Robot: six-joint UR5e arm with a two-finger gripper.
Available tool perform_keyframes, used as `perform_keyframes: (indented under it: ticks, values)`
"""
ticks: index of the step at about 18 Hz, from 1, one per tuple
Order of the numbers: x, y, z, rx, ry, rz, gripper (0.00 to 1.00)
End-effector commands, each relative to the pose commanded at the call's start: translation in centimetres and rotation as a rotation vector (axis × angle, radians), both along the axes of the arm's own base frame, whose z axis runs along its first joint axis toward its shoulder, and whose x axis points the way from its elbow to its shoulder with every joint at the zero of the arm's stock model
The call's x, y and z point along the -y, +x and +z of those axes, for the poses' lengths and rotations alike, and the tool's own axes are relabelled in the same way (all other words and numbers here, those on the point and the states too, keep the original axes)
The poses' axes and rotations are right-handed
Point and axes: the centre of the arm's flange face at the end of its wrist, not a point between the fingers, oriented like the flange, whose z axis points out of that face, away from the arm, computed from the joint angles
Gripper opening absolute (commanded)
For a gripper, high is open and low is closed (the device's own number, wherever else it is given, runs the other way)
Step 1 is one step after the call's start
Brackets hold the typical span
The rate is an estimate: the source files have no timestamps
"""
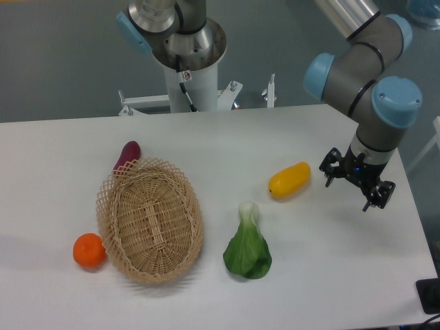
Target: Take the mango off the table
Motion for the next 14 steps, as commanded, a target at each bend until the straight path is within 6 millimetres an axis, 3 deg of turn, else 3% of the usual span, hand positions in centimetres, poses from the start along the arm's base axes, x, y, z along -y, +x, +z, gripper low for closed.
perform_keyframes:
  ticks: [7,9,14]
  values:
    - [0.1,0.4,0.2,0.014,0.010,0.012,1.00]
    - [1.2,0.5,-0.6,0.037,0.013,0.032,1.00]
    - [1.5,1.7,-1.1,0.067,0.044,0.031,1.00]
